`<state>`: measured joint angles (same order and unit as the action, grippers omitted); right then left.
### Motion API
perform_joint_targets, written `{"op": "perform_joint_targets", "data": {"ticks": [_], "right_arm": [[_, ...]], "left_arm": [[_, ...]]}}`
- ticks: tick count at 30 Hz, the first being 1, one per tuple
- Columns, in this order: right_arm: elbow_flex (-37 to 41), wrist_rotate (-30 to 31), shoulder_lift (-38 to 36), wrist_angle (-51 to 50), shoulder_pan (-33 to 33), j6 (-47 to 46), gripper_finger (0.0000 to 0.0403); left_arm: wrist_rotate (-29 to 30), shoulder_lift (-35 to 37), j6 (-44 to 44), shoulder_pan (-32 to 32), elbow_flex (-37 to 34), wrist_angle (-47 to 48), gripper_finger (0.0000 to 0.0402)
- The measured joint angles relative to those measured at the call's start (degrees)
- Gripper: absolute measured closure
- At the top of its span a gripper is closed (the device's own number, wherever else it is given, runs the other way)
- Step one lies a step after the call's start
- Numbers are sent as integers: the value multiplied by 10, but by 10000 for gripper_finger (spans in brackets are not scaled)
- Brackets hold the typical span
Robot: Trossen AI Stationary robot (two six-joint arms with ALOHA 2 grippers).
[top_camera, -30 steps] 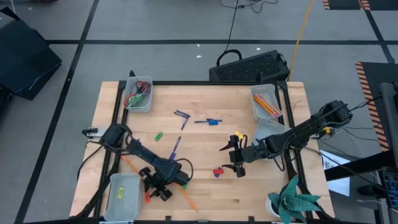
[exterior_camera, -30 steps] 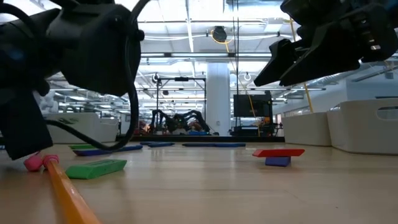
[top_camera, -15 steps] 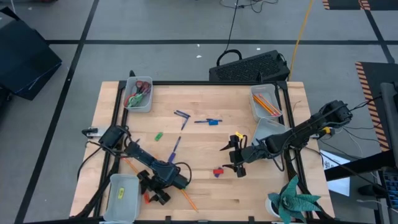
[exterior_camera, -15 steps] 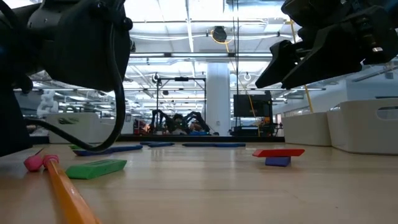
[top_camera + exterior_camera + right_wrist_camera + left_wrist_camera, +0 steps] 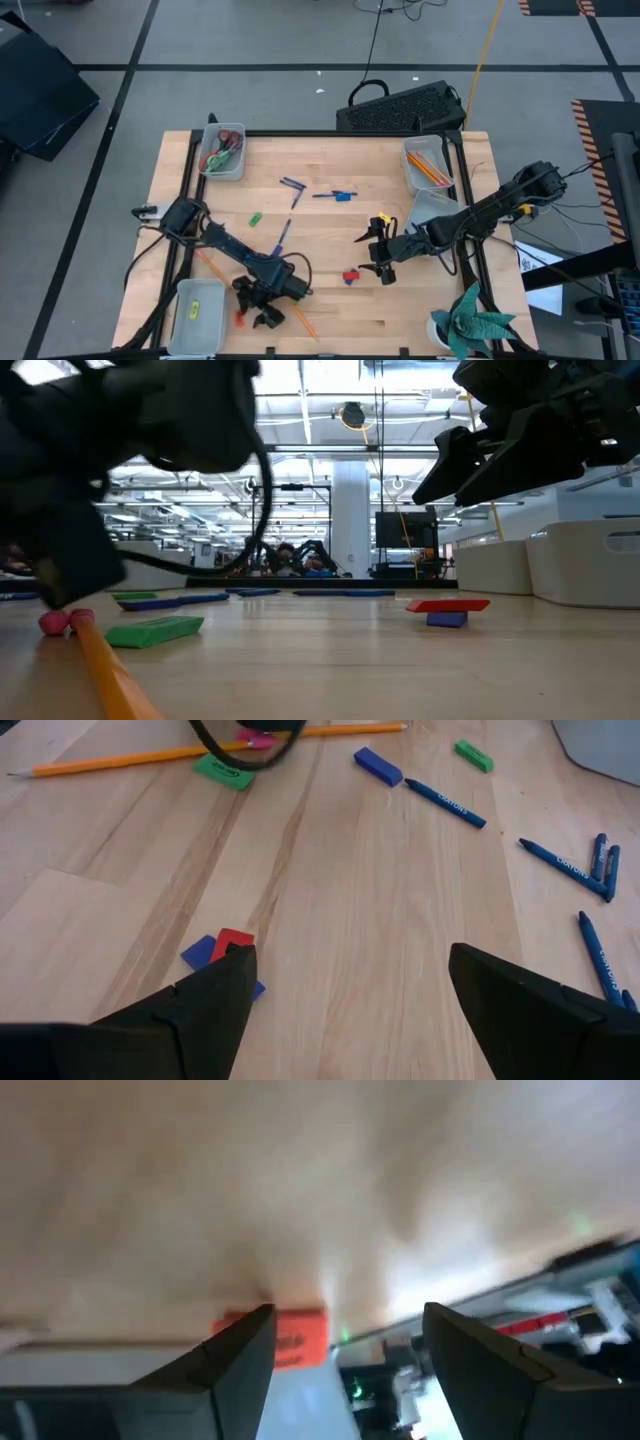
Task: Sort crayons/erasers/pens/pencils in bins
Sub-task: Put the orange eraser into the bottom left gray bin
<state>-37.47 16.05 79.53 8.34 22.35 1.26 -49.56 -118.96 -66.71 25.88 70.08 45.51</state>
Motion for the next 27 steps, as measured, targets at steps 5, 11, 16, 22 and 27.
{"op": "perform_joint_targets", "data": {"ticks": [5,11,16,22,27], "right_arm": [[0,0,0,0,0,0,78],[0,0,0,1,0,0,78],[0,0,0,2,0,0,78],[0,1,0,4,0,0,78],[0,1,0,2,0,-1,78]], "left_arm": [[68,45,-10,-10,24,3,146],[104,79,-57,6,22,23,146],[96,60,-21,20,10,38,146],[119,49,65,38,10,42,144],[123,50,65,39,10,38,103]]}}
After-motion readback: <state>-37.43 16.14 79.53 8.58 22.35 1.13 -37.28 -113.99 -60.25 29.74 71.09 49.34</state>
